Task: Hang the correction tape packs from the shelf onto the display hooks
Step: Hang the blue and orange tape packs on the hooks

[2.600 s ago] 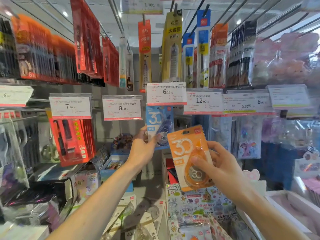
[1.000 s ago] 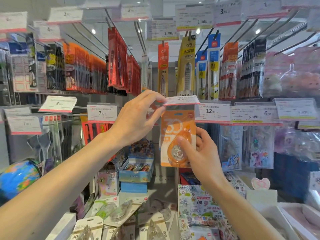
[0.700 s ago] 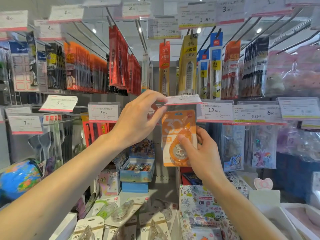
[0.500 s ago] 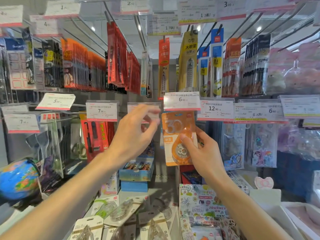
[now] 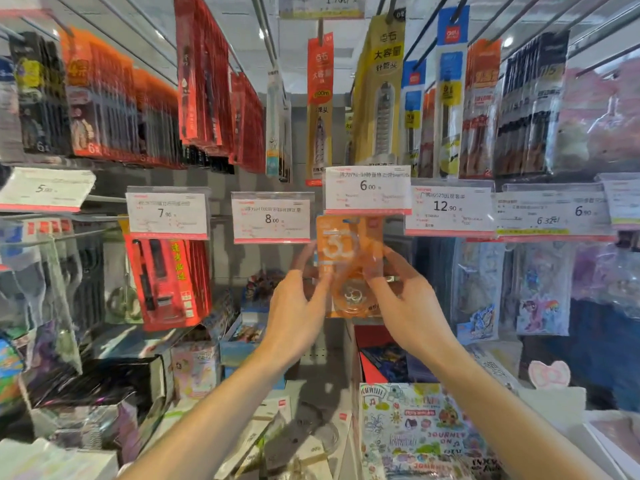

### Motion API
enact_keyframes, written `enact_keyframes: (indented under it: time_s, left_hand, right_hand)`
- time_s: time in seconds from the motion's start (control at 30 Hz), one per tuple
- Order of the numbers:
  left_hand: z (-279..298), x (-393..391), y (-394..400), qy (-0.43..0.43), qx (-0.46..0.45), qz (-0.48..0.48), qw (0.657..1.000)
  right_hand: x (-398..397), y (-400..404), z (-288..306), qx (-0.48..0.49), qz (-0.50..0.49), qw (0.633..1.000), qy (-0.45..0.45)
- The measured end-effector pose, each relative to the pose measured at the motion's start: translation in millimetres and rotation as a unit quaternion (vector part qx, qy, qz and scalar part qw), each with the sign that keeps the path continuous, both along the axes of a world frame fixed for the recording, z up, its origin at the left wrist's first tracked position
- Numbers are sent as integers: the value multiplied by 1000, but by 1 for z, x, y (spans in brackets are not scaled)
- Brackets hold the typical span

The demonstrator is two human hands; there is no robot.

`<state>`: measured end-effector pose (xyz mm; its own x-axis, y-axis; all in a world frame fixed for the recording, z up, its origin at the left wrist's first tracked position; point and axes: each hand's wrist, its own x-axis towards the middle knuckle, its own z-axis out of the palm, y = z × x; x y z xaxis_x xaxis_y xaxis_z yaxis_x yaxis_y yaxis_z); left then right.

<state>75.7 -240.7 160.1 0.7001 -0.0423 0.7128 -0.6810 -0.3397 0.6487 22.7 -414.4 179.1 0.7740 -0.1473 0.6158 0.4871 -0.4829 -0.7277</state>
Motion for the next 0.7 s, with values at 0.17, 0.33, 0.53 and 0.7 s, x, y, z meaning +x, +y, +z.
enact_keyframes:
  time_s: [0.17,0.33,0.53,0.7]
  left_hand:
    - [-4,24,2,17,-1,27,999]
    - [-5,43,1,47,-13,19,999]
    - [12,55,-16,165,-49,-94,981]
    - [11,54,-19,188,-58,-118,973]
  right_hand:
    - [27,5,-3,28,-27,999,37]
    - [40,1,-7,48,-4,998,43]
    - [61,3,-1,59,70,992,91]
    - [74,2,-6,71,85,988,107]
